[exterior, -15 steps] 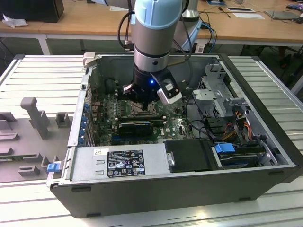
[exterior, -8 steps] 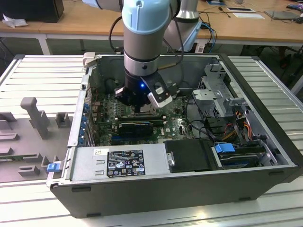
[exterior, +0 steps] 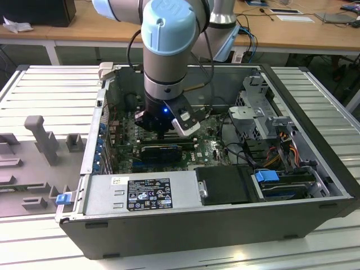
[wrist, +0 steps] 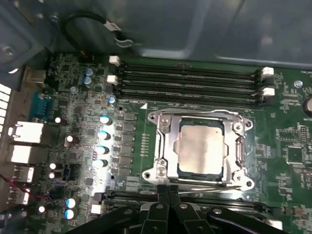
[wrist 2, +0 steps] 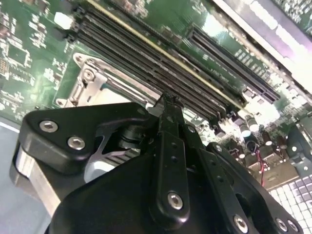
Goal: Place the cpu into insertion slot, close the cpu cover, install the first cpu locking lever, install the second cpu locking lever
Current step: 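Install the second cpu locking lever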
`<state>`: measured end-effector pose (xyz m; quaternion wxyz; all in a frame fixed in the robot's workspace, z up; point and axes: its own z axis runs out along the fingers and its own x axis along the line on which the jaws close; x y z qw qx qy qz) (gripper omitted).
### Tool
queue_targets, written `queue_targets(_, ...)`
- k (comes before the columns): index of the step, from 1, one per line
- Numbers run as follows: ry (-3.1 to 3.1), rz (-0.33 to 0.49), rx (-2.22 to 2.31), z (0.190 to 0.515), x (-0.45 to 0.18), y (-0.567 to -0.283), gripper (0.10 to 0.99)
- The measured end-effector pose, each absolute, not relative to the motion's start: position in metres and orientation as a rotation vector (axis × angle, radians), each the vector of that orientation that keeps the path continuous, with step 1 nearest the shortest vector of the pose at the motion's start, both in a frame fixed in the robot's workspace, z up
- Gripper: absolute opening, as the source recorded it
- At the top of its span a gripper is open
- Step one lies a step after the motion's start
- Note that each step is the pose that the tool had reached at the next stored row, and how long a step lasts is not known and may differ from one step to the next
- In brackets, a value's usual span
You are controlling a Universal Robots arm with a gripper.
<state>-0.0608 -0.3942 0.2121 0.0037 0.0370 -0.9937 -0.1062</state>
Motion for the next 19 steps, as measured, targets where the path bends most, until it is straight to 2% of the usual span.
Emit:
queue_targets(10, -3.107, -0.464, 0.118, 0.209, -0.071, -0.410, 0.106)
queue_targets(19, -3.104, -0.520, 0.119, 0.200, -0.074, -0.412, 0.106)
